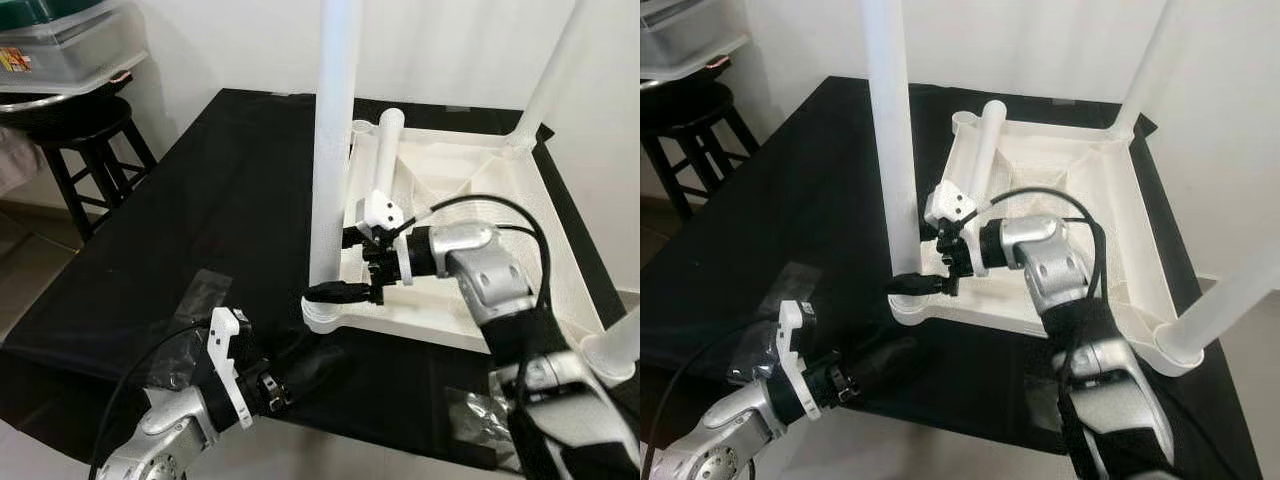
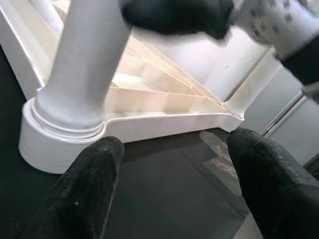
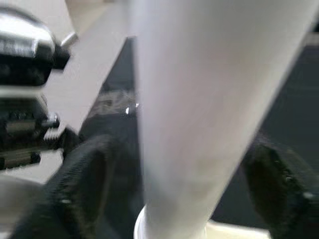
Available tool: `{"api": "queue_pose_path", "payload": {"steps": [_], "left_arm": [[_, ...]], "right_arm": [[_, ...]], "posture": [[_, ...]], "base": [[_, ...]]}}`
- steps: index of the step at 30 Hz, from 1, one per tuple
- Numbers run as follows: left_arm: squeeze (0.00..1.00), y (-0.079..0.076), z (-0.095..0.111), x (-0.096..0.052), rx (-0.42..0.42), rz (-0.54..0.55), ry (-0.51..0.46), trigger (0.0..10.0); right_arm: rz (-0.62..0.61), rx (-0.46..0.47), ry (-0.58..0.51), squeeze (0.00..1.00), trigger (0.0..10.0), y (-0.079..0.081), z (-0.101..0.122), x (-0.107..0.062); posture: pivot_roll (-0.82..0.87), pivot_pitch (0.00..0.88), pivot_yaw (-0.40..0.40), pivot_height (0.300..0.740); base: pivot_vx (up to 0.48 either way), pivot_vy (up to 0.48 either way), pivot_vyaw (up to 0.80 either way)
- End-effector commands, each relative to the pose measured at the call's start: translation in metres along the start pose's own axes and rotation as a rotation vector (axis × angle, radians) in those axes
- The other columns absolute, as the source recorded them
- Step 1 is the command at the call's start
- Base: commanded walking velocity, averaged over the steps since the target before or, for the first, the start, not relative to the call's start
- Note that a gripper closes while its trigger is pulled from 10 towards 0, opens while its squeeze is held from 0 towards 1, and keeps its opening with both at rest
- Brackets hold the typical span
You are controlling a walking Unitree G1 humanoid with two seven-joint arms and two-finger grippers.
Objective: Building children table
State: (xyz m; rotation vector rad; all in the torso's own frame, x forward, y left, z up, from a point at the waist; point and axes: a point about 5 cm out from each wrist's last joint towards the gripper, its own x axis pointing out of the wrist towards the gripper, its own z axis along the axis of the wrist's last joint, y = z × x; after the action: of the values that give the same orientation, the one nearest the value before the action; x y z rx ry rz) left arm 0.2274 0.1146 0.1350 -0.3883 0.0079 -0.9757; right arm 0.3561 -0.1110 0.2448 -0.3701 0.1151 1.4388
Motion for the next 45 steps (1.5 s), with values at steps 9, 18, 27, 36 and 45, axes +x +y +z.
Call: {"api": "queue_pose_path", "payload": {"steps": [9,18,27,36,45], "left_arm": [[0.00,-0.004,-0.003,-0.001,-0.007,0.003,0.003,10.0],[0.00,-0.004,0.000,-0.003,-0.013,-0.007,0.006,10.0],[0.00,0.004,0.001,-0.004,-0.010,-0.014,0.026,10.0],[0.00,0.006,0.002,-0.005,-0.005,0.009,0.011,10.0],[0.00,0.006,-0.001,-0.001,-0.010,-0.002,0.013,10.0]], "right_arm": [[0.051,0.089,-0.018,0.00,0.0,0.005,-0.034,-0.013],[-0.525,0.319,0.101,0.00,0.0,0.039,-0.098,-0.025],[-0.999,0.389,0.114,0.00,0.0,0.076,-0.088,0.021],[-0.863,0.403,0.004,1.00,10.0,0.061,-0.064,0.026],[-0.399,0.028,-0.067,0.00,10.0,0.045,-0.020,-0.004]], "posture": [[0.03,0.160,-0.030,0.740],[0.00,0.182,-0.027,0.740],[-0.01,0.157,0.006,0.740],[0.01,0.145,0.002,0.740],[0.01,0.126,-0.005,0.740]], "base": [[0.000,0.000,0.00],[0.000,0.000,0.00],[0.000,0.000,0.00],[0.000,0.000,0.00],[0.000,0.000,0.00]]}}
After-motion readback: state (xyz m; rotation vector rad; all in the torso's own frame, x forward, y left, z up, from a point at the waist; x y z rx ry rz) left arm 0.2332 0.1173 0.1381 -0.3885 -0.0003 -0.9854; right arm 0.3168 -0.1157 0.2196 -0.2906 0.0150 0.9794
